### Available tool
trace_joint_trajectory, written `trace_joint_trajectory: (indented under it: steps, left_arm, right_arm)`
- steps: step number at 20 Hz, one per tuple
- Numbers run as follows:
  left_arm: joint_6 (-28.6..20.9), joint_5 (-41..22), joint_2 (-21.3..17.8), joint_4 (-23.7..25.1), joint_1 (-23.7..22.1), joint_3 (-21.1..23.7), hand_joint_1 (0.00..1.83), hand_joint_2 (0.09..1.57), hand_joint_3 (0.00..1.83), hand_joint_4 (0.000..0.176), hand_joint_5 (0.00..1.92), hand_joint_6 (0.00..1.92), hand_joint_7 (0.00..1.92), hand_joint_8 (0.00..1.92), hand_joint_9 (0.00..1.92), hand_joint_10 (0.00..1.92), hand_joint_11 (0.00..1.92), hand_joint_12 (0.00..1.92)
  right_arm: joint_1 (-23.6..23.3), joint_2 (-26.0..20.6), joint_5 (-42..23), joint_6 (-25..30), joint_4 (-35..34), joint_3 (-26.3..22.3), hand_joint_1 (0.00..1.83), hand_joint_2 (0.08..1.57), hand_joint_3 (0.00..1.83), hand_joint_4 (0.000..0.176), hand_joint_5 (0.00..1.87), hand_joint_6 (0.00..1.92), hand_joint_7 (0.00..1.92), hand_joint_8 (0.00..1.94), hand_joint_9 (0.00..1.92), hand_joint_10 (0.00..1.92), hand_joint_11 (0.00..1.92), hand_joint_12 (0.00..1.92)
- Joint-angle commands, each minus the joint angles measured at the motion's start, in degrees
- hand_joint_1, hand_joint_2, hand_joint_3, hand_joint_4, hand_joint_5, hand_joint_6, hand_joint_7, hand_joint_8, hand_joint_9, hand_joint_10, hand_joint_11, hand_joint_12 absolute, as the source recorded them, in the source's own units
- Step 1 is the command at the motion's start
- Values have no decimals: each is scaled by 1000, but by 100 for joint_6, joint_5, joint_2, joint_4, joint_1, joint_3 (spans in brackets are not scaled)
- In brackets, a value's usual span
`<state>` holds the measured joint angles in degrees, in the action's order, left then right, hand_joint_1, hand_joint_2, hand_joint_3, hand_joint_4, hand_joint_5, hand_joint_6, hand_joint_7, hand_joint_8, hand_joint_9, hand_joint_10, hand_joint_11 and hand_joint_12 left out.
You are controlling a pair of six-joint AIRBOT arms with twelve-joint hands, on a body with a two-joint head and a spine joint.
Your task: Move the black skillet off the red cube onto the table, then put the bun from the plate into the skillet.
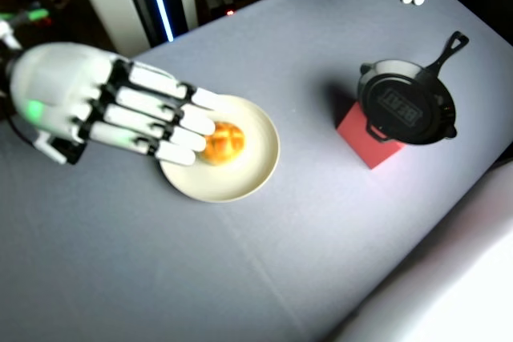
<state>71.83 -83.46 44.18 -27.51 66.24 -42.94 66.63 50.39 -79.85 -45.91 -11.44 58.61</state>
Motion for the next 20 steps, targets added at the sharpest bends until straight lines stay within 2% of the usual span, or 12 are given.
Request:
trace_joint_trajectory:
  steps: [1, 2, 5, 6, 8, 10, 11, 12, 14, 15, 17, 20]
  left_arm:
    - [-4, -629, 28, 74, -50, -50, 708, 1012, 14, 54, 267, 2, 198, 1, 112, 8, 0, 247]
    - [-4, -614, 34, 65, -51, -56, 729, 1004, 5, 57, 261, 1, 195, 0, 118, 6, 0, 280]
    - [-6, -498, 104, -57, -171, -188, 753, 1018, 3, 56, 255, 2, 187, 4, 131, 4, 0, 419]
    - [-6, -429, 154, -116, -264, -267, 774, 1025, 3, 66, 240, 0, 178, 1, 135, 4, 0, 469]
    - [-6, -209, 321, -280, -558, -531, 886, 1034, 1, 61, 199, 1, 136, 0, 84, 1, 0, 341]
    - [-6, 71, 472, -421, -882, -808, 852, 1014, 0, 134, 159, 1, 85, 6, 48, 4, 0, 47]
    - [-6, 207, 557, -497, -1028, -955, 833, 1003, 0, 137, 145, 0, 68, 2, 31, 0, 0, 9]
    - [-5, 370, 639, -562, -1188, -1095, 821, 969, 0, 168, 144, 1, 59, 0, 23, 0, 0, 1]
    - [40, 764, 793, -720, -1464, -1396, 785, 943, 0, 174, 121, 0, 57, 0, 35, 4, 5, 3]
    - [129, 1029, 887, -841, -1641, -1567, 819, 928, 0, 159, 122, 2, 60, 1, 43, 7, 11, 5]
    - [269, 1453, 1045, -1037, -1892, -1855, 862, 925, 0, 157, 115, 1, 59, 1, 59, 10, 32, 16]
    - [274, 2195, 1330, -1219, -2260, -2391, 902, 941, 0, 175, 109, 0, 62, 1, 61, 7, 43, 25]
  right_arm:
    - [-61, 10, -611, 34, -39, 37, 854, 1066, 5, 1, 328, 4, 342, 8, 344, 6, 329, 121]
    - [-61, 17, -575, 34, -23, 37, 871, 1063, 1, 23, 342, 0, 355, 1, 343, 1, 330, 78]
    - [-60, 50, -475, 34, 14, 46, 885, 1067, 2, 20, 355, 3, 361, 1, 346, 2, 348, 67]
    - [-60, 55, -462, 34, 15, 46, 895, 1072, 3, 29, 353, 2, 358, 0, 342, 0, 349, 64]
    - [-60, 59, -438, 52, 32, 50, 899, 1083, 6, 51, 343, 0, 339, 0, 326, 0, 348, 56]
    - [-60, 72, -404, 66, 58, 66, 879, 1092, 7, 52, 339, 0, 326, 0, 323, 1, 353, 51]
    - [-60, 75, -399, 66, 61, 66, 879, 1095, 7, 54, 341, 1, 327, 1, 324, 1, 353, 49]
    - [-60, 76, -387, 68, 66, 66, 872, 1103, 9, 66, 339, 0, 316, 0, 308, 0, 345, 42]
    - [-55, 90, -345, 70, 79, 71, 864, 1103, 5, 71, 354, 5, 330, 5, 317, 4, 351, 40]
    - [-50, 107, -326, 82, 91, 86, 869, 1109, 7, 73, 356, 5, 332, 6, 323, 6, 365, 44]
    - [-50, 127, -290, 98, 110, 108, 884, 1115, 6, 74, 372, 9, 349, 10, 329, 6, 367, 41]
    - [-50, 152, -223, 120, 134, 140, 901, 1120, 5, 57, 388, 9, 374, 13, 355, 12, 392, 46]
